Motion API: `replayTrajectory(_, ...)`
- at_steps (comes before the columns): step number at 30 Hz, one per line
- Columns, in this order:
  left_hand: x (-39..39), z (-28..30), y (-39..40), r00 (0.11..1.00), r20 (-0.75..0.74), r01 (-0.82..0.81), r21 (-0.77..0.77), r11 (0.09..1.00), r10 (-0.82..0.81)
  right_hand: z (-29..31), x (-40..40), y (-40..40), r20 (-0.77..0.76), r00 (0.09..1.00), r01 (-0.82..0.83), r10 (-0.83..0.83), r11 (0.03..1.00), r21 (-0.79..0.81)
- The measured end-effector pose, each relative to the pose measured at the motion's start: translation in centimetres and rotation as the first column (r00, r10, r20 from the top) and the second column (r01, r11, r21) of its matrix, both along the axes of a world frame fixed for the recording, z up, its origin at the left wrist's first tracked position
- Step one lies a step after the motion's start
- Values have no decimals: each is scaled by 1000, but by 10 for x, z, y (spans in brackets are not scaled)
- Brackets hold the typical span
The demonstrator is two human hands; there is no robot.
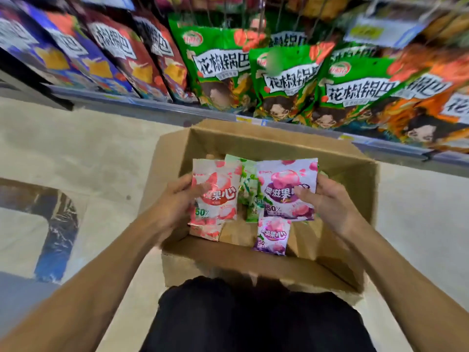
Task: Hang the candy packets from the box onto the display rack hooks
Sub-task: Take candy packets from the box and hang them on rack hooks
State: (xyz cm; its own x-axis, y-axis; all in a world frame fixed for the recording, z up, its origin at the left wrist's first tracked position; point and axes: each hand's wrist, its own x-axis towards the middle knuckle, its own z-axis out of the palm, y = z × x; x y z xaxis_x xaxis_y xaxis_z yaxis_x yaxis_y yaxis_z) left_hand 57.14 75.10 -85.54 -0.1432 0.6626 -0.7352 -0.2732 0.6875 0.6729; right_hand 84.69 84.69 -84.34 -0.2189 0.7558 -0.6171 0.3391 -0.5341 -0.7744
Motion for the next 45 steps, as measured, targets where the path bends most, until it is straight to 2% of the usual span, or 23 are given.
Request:
replayTrajectory(4,-13,121,14,970,96,-232,83,969,223,125,-27,22,-107,994,8,2,996,87)
replayTrajectory(11,-38,374,27,938,99,-346,250,905,331,366,-76,47,-224,970,115,-95,990,76)
replayTrajectory(15,-58,513,29,913,81,-400,374,837,400,494,-107,53,-283,959,63,-21,988,140)
replayTrajectory(17,-62,559,29,912,77,-395,427,814,402,538,-117,53,-349,937,78,-23,986,145)
replayTrajectory(22,-66,670,19,852,5,-435,564,702,524,663,-139,56,-445,875,-62,191,955,289)
replayTrajectory(27,-73,749,-11,764,-99,-430,660,617,638,739,-161,55,-441,802,-203,403,878,434)
replayTrajectory(31,-76,783,-49,643,-125,-486,696,528,756,770,-190,45,-442,733,-275,517,820,502)
replayTrajectory(38,-100,800,-132,422,-173,-585,698,413,890,782,-270,-10,-453,602,-341,658,724,599)
replayTrajectory(40,-115,803,-155,389,-164,-590,712,382,907,786,-292,-30,-466,552,-358,692,701,617)
replayTrajectory(45,-165,806,-214,300,-159,-597,737,315,941,798,-361,-85,-484,527,-362,699,700,616)
